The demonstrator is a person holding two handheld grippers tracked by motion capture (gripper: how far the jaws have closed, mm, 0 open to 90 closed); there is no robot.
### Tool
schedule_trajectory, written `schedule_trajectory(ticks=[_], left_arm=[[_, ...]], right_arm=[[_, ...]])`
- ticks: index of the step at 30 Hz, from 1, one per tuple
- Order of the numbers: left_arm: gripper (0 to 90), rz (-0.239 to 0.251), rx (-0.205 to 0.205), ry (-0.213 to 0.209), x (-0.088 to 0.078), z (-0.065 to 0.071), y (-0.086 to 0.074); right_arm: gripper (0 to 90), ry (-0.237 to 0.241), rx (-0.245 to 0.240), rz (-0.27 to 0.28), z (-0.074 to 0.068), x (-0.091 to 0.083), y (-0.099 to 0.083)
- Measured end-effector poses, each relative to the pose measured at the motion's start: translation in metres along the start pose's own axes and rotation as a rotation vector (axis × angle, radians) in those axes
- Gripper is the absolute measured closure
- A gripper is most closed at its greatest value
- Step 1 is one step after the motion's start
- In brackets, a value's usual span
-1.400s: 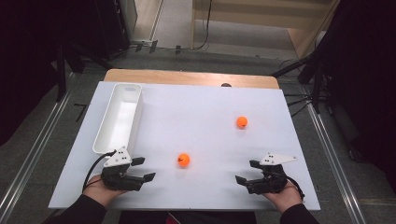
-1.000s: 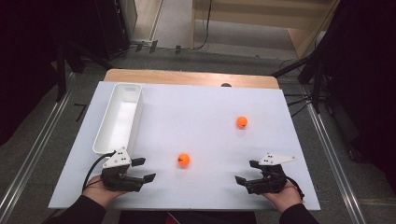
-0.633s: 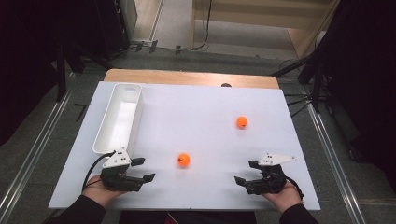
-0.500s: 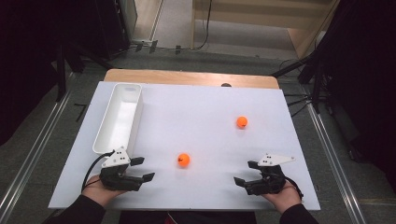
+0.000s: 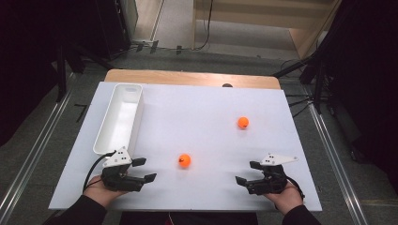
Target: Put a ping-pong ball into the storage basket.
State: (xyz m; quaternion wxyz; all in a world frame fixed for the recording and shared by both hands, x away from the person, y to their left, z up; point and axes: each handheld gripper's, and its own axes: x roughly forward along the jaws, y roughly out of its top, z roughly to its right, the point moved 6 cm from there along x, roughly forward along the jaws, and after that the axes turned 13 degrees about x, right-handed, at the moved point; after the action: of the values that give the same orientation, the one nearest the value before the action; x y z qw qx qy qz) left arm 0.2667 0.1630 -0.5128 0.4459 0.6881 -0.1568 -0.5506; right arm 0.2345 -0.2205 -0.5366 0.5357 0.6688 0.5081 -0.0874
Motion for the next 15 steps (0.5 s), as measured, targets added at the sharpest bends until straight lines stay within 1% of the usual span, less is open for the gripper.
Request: schedule_trajectory(ticks=[3,9,11,12,13,14,15], left_arm=[[28.3,-0.003,0.003,-0.003,0.0001,0.0004,-0.0003],[28.3,-0.008,0.004,-0.002,0.0001,0.0005,-0.0018],[28.3,-0.003,0.005,-0.002,0.0002,0.0011,-0.0012],[28.3,0.000,0.000,-0.003,0.0002,0.0020,-0.0004],[28.2,0.001,-0.016,-0.011,0.0004,0.0034,0.0014],[28.1,-0.005,-0.024,-0.014,0.0004,0.0036,0.0021],[27.9,-0.006,-0.026,-0.012,0.0009,0.0036,0.0027]], right_arm=[[11.2,0.004,0.004,0.001,-0.0007,0.0001,0.0002],[11.3,-0.008,0.010,0.003,-0.0001,0.0011,0.0013],[11.2,-0.006,0.007,0.008,0.0005,0.0014,0.0023],[11.2,-0.006,0.007,0.008,0.0005,0.0014,0.0023],[11.2,-0.008,0.016,0.006,0.0012,0.0011,0.0024],[11.2,-0.012,0.016,0.008,0.0020,0.0009,0.0024],[11.2,-0.015,0.018,0.007,0.0024,0.0010,0.0020]])
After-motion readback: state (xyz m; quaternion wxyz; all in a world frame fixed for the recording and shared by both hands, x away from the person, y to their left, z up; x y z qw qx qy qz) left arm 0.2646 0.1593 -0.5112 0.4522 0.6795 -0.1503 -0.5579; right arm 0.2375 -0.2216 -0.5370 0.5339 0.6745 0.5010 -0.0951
